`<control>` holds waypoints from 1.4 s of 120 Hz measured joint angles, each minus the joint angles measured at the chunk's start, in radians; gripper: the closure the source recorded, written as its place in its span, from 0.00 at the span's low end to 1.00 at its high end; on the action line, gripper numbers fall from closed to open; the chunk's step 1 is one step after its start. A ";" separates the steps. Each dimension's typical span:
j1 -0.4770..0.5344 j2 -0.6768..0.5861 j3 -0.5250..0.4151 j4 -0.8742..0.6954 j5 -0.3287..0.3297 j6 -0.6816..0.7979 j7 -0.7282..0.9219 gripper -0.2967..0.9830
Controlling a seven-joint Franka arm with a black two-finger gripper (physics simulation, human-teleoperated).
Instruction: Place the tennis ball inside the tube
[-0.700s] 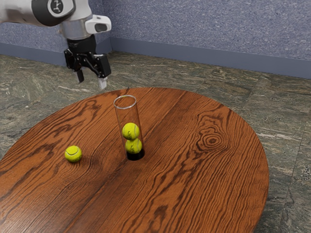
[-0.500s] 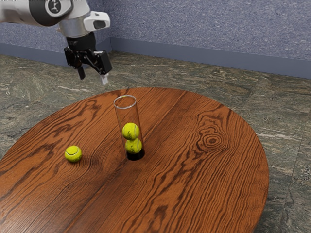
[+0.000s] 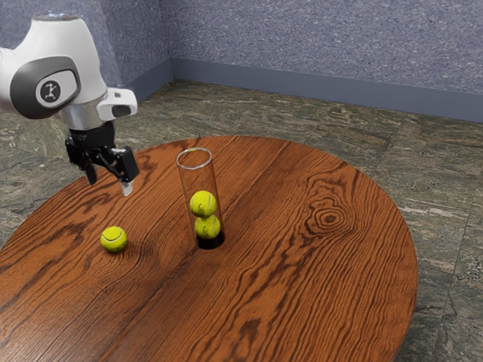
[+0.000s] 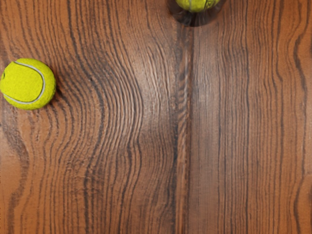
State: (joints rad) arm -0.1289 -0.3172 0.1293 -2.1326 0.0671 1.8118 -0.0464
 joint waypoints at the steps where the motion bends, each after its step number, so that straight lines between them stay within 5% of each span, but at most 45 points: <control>1: 0.005 -0.002 -0.002 -0.010 0.001 0.008 0.003 0.23; 39: 0.158 0.039 -0.013 -0.281 0.012 0.365 0.135 0.23; 82: 0.260 0.267 -0.008 -0.272 -0.012 0.635 0.229 0.23; 168: 0.332 0.542 -0.015 -0.069 -0.044 0.690 0.317 0.23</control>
State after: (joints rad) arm 0.2030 0.2252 0.1143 -2.2019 0.0232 2.5020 0.2702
